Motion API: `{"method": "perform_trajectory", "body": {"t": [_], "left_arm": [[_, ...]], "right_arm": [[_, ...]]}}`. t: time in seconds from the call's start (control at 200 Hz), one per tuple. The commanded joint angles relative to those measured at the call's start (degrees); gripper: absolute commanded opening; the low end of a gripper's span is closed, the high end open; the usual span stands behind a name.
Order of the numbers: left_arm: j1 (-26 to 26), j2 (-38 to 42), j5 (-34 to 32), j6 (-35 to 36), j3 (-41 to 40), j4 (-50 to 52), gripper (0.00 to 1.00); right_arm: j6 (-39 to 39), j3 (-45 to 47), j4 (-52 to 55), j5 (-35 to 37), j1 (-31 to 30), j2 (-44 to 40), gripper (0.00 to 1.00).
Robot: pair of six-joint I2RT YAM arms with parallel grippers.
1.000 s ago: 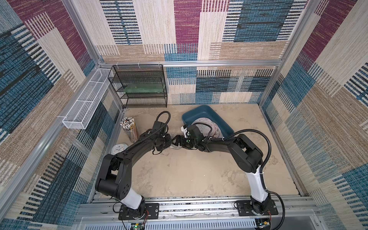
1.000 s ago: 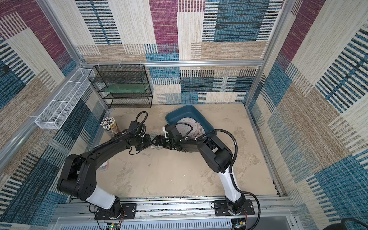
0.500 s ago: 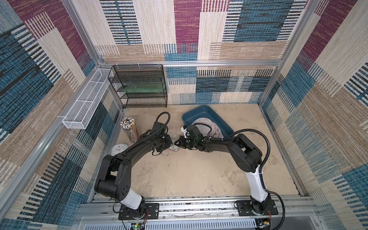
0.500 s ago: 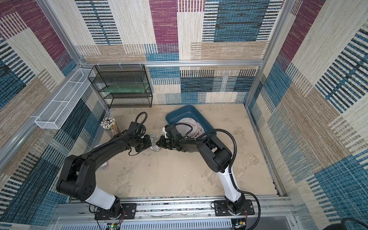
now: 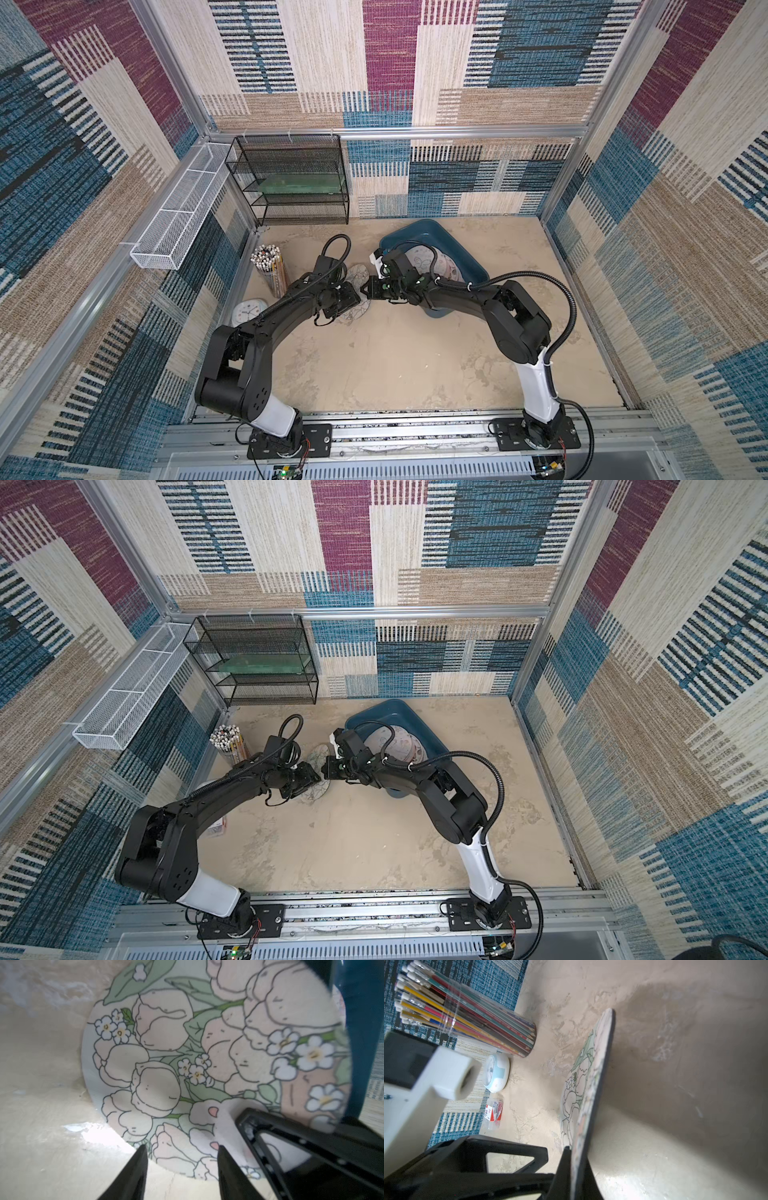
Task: Put the coasters into the storage box
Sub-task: Pick up the coaster from the center of the board, then place the coaster in the storage box.
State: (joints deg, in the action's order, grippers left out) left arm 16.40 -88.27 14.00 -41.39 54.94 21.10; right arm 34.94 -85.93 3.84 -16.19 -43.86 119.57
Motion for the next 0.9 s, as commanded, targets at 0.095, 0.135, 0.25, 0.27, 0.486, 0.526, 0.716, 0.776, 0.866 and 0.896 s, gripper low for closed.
{"method": "perform_trajectory", "body": {"t": [0.095,0.135,0.25,0.27,0.486,0.526,0.716,0.776,0.866,0.896], "left_arm": [[-0.03,3.98,3.96,1.65,-2.09,-8.02,0.56],[-0.07,4.92,3.97,2.03,-2.28,-8.42,0.57],[-0.03,7.41,4.18,3.60,-2.69,-9.06,0.59],[-0.04,7.74,4.23,3.90,-2.72,-8.99,0.60],[0.02,9.85,5.73,5.22,-3.11,-9.52,0.65],[-0.04,9.99,6.22,5.32,-3.38,-10.12,0.66],[-0.02,10.29,7.64,5.58,-3.39,-10.47,0.74],[0.03,10.79,6.96,5.32,-3.74,-10.56,0.81],[-0.07,11.78,6.50,5.25,-4.21,-11.06,0.86],[-0.05,12.08,6.29,5.22,-4.22,-11.19,0.88]], "right_arm": [[-7.95,-4.37,7.76,6.16,0.69,-2.50,0.00],[-8.71,-4.92,8.34,6.17,1.10,-3.03,0.00],[-10.49,-6.10,9.90,6.90,2.29,-5.03,0.00],[-10.77,-6.22,10.07,6.99,2.57,-5.41,0.00],[-12.70,-7.69,10.53,7.50,6.79,-10.45,0.00],[-12.79,-7.85,10.36,7.48,7.89,-11.11,0.00],[-14.07,-9.01,8.64,6.65,12.63,-12.54,0.00],[-13.58,-8.87,7.61,6.10,14.26,-12.59,0.00],[-13.07,-7.93,4.97,4.81,16.47,-12.21,0.01],[-13.07,-7.64,4.10,4.22,17.11,-11.90,0.01]]}}
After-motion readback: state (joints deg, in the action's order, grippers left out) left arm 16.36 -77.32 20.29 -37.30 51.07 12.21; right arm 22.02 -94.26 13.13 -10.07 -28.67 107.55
